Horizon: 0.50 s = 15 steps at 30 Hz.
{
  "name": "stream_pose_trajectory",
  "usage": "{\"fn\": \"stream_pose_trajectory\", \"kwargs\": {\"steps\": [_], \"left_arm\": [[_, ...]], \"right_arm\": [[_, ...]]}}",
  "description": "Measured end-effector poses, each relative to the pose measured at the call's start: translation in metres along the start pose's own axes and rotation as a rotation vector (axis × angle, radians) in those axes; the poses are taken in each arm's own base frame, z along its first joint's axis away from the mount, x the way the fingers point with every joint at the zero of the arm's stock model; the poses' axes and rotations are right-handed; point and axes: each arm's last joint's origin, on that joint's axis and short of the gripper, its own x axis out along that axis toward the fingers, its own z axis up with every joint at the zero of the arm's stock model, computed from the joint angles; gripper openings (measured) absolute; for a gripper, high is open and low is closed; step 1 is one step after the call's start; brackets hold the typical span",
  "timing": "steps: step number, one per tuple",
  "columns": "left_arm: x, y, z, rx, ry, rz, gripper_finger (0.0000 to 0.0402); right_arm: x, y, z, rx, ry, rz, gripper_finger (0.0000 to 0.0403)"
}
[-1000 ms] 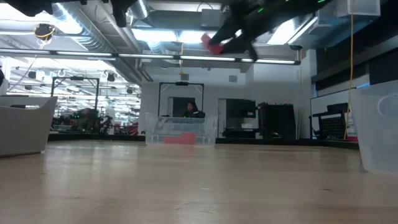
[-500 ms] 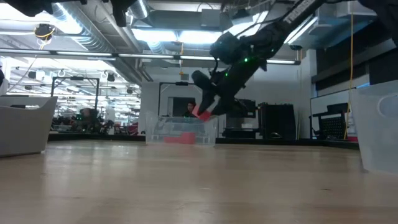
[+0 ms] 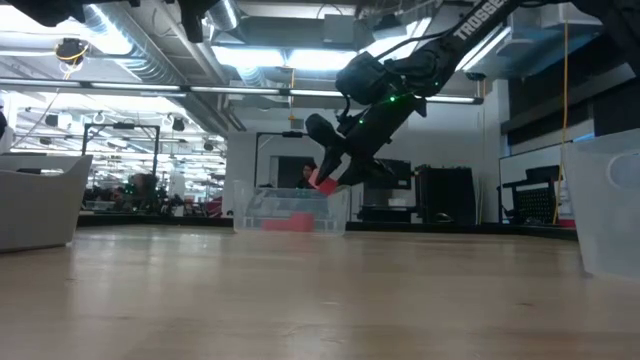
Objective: Sort & place blocks by color
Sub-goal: Put the orange half pillar block into the top transparent bin
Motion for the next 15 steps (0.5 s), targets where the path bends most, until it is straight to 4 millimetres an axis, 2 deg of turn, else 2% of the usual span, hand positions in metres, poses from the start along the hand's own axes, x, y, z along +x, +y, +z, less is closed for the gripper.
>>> {"fn": "stream_pose_trajectory", "kwargs": {"steps": [3, 7, 9, 15], "left_arm": [[0.0, 0.0, 0.0, 0.0, 0.0, 0.0, 0.0154], [0.0, 0.0, 0.0, 0.0, 0.0, 0.0, 0.0154], [0.0, 0.0, 0.0, 0.0, 0.0, 0.0, 0.0154], [0.0, 0.0, 0.0, 0.0, 0.0, 0.0, 0.0154]], "right_arm": [[0.0004, 0.0007, 0.0006, 0.007, -0.009, 0.01, 0.0154], [0.0006, 0.0018, 0.0013, 0.011, -0.018, 0.024, 0.0236], [0.0006, 0.0026, 0.0018, 0.012, -0.014, 0.041, 0.0264], [-0.0026, 0.0049, 0.004, 0.007, -0.009, 0.082, 0.0283]]}}
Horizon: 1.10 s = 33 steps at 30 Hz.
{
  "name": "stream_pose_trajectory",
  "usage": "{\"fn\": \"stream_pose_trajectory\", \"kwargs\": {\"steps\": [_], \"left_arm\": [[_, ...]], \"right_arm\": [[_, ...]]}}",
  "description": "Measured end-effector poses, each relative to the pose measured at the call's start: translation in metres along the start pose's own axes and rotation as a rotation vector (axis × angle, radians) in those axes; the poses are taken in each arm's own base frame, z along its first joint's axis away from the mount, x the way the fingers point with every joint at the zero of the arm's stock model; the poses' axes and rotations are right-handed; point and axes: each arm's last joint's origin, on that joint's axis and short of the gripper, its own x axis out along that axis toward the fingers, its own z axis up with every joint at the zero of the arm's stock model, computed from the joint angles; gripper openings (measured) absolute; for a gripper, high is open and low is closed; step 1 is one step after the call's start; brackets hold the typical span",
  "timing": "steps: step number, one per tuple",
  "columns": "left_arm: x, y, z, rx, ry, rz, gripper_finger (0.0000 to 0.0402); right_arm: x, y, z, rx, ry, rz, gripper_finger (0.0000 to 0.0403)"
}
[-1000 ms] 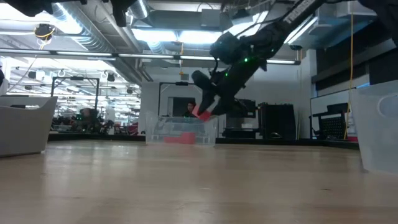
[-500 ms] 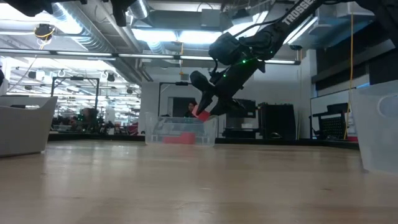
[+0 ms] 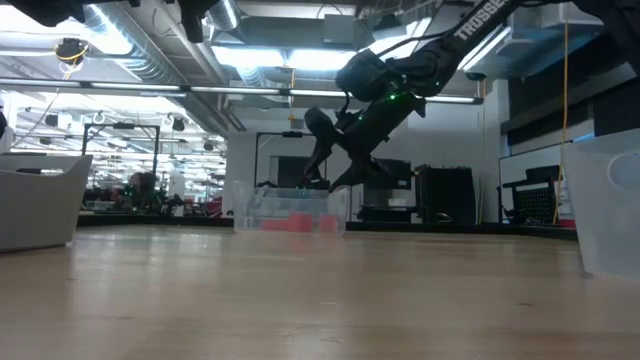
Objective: Sort & place blocks by color
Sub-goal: Put the orange half pillar block into the top transparent bin, then return to Home Position
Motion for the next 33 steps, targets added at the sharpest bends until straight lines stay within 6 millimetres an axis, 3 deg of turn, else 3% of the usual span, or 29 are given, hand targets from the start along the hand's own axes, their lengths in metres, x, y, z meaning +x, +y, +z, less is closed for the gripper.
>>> {"fn": "stream_pose_trajectory", "kwargs": {"steps": [3, 6, 13, 17, 22, 28, 33], "left_arm": [[0.0, 0.0, 0.0, 0.0, 0.0, 0.0, 0.0154], [0.0, 0.0, 0.0, 0.0, 0.0, 0.0, 0.0154], [0.0, 0.0, 0.0, 0.0, 0.001, -0.001, 0.0154], [0.0, 0.0, 0.0, 0.001, 0.002, -0.002, 0.0154], [0.0, 0.0, 0.0, 0.0, 0.002, -0.004, 0.0154], [-0.001, 0.0, 0.0, 0.001, 0.003, -0.004, 0.0154], [-0.001, 0.0, -0.001, 0.002, 0.012, -0.001, 0.0154]], "right_arm": [[-0.011, 0.004, 0.006, -0.054, -0.02, 0.021, 0.0284], [-0.038, 0.016, 0.021, -0.164, -0.054, 0.088, 0.0282], [-0.122, 0.032, 0.028, -0.483, 0.049, 0.197, 0.0268], [-0.168, 0.031, 0.019, -0.557, 0.044, 0.26, 0.0261], [-0.212, 0.019, -0.005, -0.475, -0.067, 0.422, 0.025], [-0.249, 0.017, -0.025, -0.381, -0.291, 0.819, 0.023], [-0.262, 0.017, -0.034, -0.503, -0.379, 0.932, 0.0213]]}}
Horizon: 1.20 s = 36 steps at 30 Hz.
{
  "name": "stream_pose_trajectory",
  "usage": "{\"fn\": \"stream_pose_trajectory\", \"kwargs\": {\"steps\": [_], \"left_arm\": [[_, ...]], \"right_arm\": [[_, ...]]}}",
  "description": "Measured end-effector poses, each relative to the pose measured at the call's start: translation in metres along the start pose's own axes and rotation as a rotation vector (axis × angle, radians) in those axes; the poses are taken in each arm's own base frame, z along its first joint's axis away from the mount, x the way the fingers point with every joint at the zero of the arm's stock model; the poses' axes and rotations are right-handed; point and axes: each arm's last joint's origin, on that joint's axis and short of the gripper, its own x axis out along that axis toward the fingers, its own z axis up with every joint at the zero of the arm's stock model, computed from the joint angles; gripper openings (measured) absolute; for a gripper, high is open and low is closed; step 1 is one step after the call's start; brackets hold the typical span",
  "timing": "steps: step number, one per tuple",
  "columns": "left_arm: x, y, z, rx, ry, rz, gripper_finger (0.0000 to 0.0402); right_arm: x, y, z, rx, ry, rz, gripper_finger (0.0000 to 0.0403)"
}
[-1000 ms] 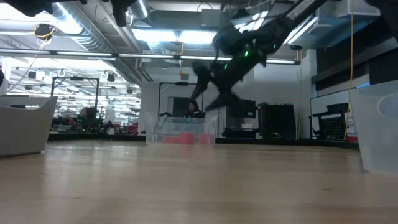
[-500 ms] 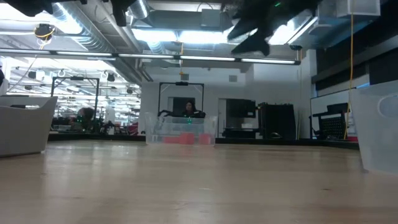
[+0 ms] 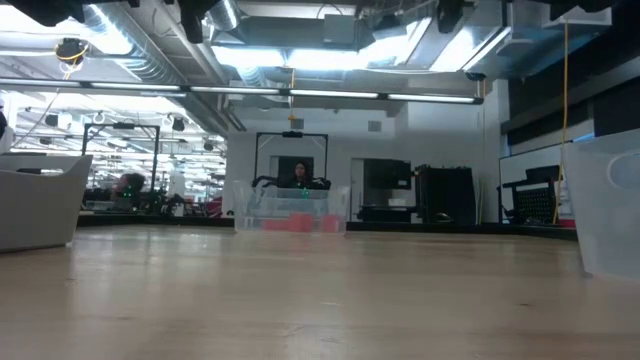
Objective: Sort & place blocks by color
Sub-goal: Return to Home Position
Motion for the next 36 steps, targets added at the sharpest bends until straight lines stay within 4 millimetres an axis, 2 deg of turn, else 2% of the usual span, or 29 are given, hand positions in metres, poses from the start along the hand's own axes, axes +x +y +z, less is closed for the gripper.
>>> {"fn": "stream_pose_trajectory", "kwargs": {"steps": [13, 17, 20, 26, 31, 36], "left_arm": [[0.0, 0.0, 0.0, -0.008, 0.005, -0.013, 0.0154], [-0.005, -0.002, 0.007, -0.01, -0.014, -0.038, 0.0143], [-0.016, -0.001, 0.018, 0.019, -0.031, -0.045, 0.0114], [-0.044, 0.001, 0.03, 0.103, 0.017, -0.018, 0.0013], [-0.067, 0.002, 0.037, 0.124, 0.032, -0.019, 0.0001], [-0.089, 0.011, 0.018, 0.106, 0.011, -0.034, 0.0]], "right_arm": [[0.0, 0.002, -0.001, -0.041, 0.004, 0.019, 0.0211], [0.0, 0.002, -0.001, -0.041, 0.004, 0.019, 0.0211], [0.0, 0.002, -0.001, -0.045, 0.004, 0.019, 0.0211], [0.0, 0.002, -0.001, -0.042, 0.004, 0.019, 0.0211], [0.0, 0.002, -0.001, -0.04, 0.004, 0.019, 0.0211], [0.0, 0.002, -0.001, -0.037, 0.004, 0.018, 0.0211]]}}
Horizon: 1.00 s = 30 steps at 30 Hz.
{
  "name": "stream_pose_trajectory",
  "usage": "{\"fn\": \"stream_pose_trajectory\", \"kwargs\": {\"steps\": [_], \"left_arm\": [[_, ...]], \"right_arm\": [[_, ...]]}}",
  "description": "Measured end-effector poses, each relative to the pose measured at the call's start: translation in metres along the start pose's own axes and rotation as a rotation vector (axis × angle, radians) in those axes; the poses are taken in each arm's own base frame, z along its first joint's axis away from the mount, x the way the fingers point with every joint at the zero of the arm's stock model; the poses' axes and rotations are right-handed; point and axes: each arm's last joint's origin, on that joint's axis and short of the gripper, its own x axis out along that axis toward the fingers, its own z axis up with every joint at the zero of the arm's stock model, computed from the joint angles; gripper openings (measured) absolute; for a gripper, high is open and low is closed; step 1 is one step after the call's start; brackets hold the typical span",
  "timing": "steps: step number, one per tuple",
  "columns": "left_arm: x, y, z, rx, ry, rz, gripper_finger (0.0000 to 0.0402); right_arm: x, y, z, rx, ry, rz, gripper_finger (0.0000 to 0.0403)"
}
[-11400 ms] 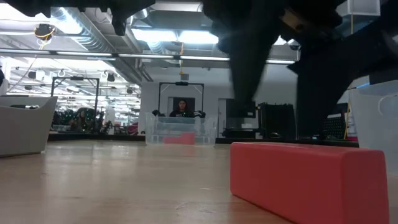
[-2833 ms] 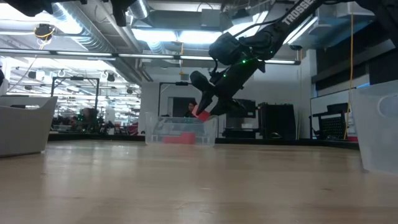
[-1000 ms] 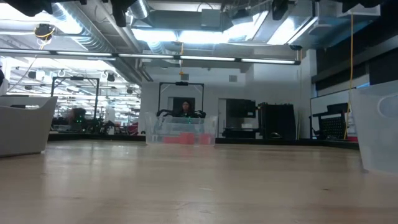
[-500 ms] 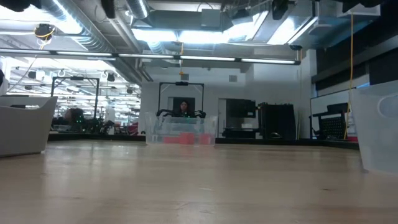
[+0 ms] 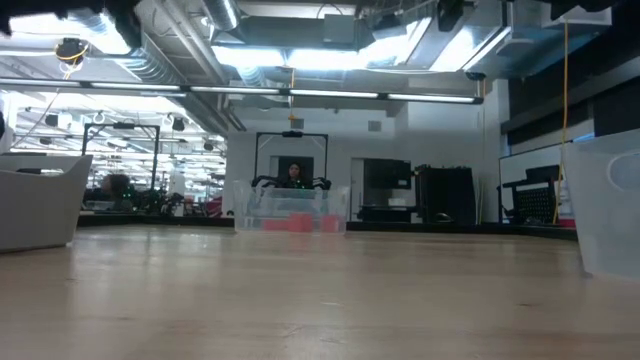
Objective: Sort & place blocks by color
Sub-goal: Return to Home Position
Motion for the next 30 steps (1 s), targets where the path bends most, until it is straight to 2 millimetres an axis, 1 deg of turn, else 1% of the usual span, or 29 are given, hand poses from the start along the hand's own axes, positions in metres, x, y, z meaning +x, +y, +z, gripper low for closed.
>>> {"fn": "stream_pose_trajectory", "kwargs": {"steps": [3, 7, 10, 13, 16, 19, 21, 23, 27, 30], "left_arm": [[-0.012, 0.005, -0.016, -0.04, -0.041, -0.004, 0.0], [-0.026, 0.011, -0.029, -0.069, -0.11, 0.0, 0.0], [-0.025, 0.014, -0.045, -0.086, -0.066, 0.013, 0.0], [-0.025, 0.016, -0.052, -0.111, -0.07, 0.011, 0.0], [-0.025, 0.021, -0.074, -0.139, -0.036, 0.006, 0.0], [-0.026, 0.022, -0.076, -0.16, -0.035, 0.009, 0.0], [-0.025, 0.023, -0.08, -0.15, 0.004, 0.026, 0.0], [-0.026, 0.023, -0.08, -0.13, -0.001, 0.023, 0.0], [-0.026, 0.023, -0.081, -0.066, 0.016, 0.015, 0.0], [-0.026, 0.024, -0.086, -0.075, 0.068, 0.028, 0.0003]], "right_arm": [[0.0, 0.0, 0.0, 0.0, 0.0, 0.0, 0.0211], [0.0, 0.0, 0.0, 0.0, 0.0, 0.0, 0.0211], [0.0, 0.0, 0.0, 0.0, -0.001, -0.001, 0.0211], [0.0, 0.0, 0.0, 0.0, -0.006, -0.013, 0.0211], [0.0, 0.0, 0.001, 0.0, -0.009, -0.015, 0.0211], [0.0, 0.0, 0.001, 0.0, -0.014, -0.013, 0.0211], [0.0, 0.0, 0.002, 0.023, -0.022, -0.011, 0.0211], [0.0, 0.0, 0.002, 0.051, -0.027, -0.01, 0.0211], [0.0, 0.0, 0.003, 0.132, -0.027, -0.009, 0.0211], [0.0, 0.0, 0.002, 0.199, -0.026, -0.01, 0.0211]]}}
